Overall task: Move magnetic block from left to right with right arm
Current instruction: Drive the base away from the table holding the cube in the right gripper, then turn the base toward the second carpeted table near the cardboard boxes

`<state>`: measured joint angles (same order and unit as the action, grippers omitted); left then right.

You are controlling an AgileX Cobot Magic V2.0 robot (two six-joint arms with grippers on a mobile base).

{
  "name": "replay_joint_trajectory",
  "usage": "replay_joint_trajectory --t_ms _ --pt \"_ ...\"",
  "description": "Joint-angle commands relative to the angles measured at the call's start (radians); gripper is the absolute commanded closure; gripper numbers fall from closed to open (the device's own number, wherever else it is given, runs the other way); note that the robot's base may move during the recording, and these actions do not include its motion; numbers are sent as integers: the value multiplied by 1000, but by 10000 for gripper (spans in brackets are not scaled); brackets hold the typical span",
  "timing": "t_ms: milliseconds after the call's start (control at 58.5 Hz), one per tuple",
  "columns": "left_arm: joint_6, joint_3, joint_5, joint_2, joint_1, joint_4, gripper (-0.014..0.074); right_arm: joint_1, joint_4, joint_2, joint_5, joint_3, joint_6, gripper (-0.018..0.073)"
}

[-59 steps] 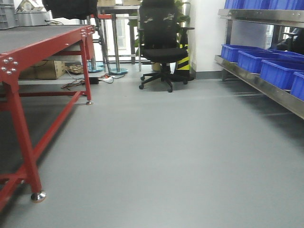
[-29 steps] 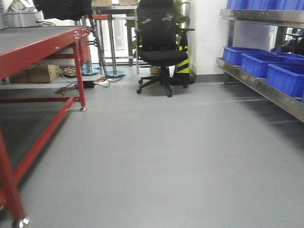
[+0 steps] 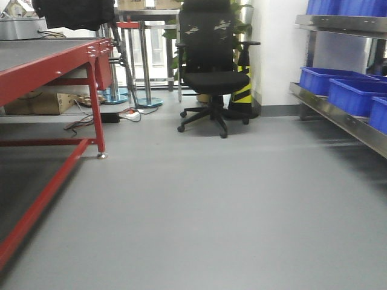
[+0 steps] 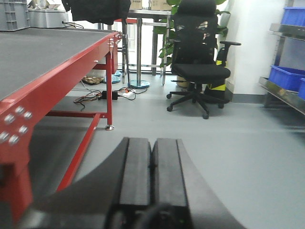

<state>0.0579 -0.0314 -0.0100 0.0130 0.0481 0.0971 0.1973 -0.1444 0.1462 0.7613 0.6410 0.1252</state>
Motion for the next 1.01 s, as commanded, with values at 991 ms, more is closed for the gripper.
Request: replay_joint_trajectory --t_ms 991 --pt "-6 -11 91 12 12 5 722 -5 -14 17 -87 23 -9 337"
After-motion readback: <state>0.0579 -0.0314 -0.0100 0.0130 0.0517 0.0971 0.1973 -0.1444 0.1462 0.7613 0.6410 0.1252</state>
